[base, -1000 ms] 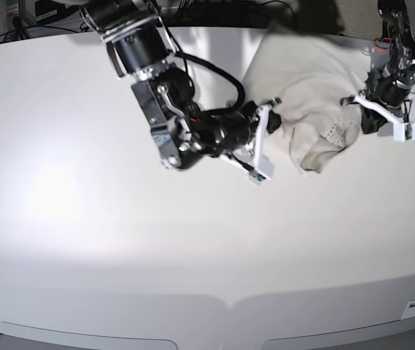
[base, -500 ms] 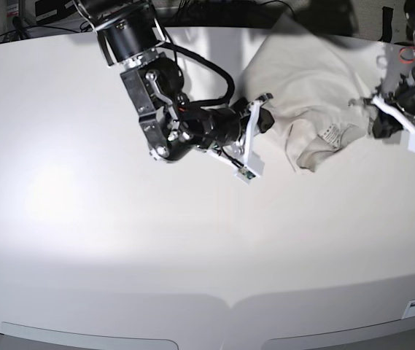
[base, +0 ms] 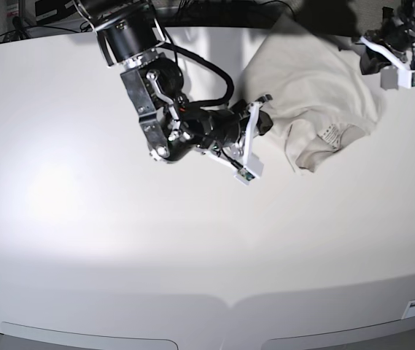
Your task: Fold the T-shirt properly
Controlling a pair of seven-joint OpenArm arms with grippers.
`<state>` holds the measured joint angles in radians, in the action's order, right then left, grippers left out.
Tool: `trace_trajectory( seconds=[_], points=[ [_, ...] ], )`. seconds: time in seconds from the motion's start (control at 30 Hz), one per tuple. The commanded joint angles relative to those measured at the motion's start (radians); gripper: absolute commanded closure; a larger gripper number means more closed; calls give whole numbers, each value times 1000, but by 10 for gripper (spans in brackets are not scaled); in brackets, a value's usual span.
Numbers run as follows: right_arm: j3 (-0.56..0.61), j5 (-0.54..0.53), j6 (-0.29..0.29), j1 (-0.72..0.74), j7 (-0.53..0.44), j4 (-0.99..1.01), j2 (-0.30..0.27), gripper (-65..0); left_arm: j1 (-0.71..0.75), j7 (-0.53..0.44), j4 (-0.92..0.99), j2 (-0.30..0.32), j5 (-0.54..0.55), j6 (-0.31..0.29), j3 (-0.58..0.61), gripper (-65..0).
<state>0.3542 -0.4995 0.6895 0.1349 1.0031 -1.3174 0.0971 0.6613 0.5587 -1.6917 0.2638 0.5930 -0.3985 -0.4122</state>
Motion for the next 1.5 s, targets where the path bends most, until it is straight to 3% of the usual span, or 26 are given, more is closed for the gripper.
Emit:
trace_trajectory(
  seconds=[0.0,0.2,0.37,0.53,0.7,0.87,0.97,1.07,1.17,1.27,1.4,1.47],
  points=[
    [0,-16,9,19,-15,-18,9,0,2,-37,-17,-6,10,-5,-6,0],
    [0,-17,9,17,-11,-18,9,0,-63,-60,-15,-130,-113,-5,-5,0],
    [0,-16,9,17,-6,-18,8,0,-143,-59,1,-179,-126,-6,-4,0],
    [0,-23,9,11,19,-18,8,0,-264,-59,109,-186,-175,-16,-4,0],
    [0,-37,9,-11,5,-18,9,0,-406,-58,269,-185,-178,-92,-4,0],
    [-2,-32,9,-13,32,-26,8,0,-510,-36,323,-180,-287,-101,-4,0],
    [-2,-32,9,-2,40,-60,7,0,-529,9,323,-169,-288,-100,-4,0],
    [-1,0,9,35,-29,-63,8,0,-523,35,323,-166,-279,-103,-4,0],
    [-1,116,9,79,-148,-61,8,0,-500,35,323,-166,-275,-105,-4,0],
    [-1,232,-59,118,-269,-36,8,0,-480,27,323,-166,-275,-119,-4,0],
    [-1,354,-74,181,-368,63,8,0,-463,24,322,-164,-275,-128,-4,0],
    [-2,413,-111,209,-402,101,8,0,-461,24,321,-157,-275,-129,-6,0]
  ],
)
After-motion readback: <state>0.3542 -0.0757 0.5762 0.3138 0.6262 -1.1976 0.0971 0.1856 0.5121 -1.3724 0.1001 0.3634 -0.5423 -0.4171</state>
